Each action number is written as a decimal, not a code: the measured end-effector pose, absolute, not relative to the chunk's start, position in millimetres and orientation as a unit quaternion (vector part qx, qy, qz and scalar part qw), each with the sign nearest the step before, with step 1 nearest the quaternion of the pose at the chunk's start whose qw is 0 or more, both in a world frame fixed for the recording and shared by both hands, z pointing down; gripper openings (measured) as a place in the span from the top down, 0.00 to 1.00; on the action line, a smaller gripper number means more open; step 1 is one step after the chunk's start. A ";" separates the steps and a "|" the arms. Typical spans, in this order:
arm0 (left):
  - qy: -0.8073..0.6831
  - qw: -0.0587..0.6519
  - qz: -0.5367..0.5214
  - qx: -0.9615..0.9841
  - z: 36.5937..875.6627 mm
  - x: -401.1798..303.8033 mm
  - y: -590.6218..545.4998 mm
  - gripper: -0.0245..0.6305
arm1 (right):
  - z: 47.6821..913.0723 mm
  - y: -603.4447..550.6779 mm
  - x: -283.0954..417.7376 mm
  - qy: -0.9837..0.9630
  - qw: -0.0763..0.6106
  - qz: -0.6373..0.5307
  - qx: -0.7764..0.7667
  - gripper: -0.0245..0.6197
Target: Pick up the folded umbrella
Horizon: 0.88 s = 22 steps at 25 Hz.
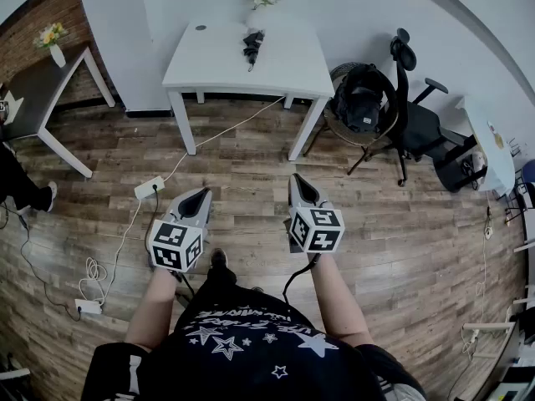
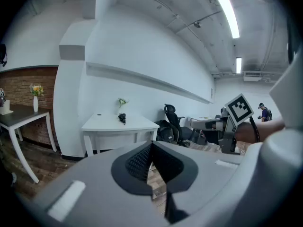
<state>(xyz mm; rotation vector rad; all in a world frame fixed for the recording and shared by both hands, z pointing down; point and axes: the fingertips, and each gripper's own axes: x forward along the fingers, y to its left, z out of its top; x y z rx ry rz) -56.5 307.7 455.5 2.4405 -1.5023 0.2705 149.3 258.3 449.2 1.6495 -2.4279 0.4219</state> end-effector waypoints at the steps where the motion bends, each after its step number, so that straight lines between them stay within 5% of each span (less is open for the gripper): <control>1: -0.518 0.134 0.092 0.840 455.6 -57.3 306.0 0.96 | 448.1 256.9 149.4 -0.815 0.086 0.142 0.556 0.94; 22: -0.500 0.151 0.067 0.850 464.1 -86.5 227.6 0.96 | 475.4 178.1 128.8 -0.794 0.076 0.196 0.570 0.94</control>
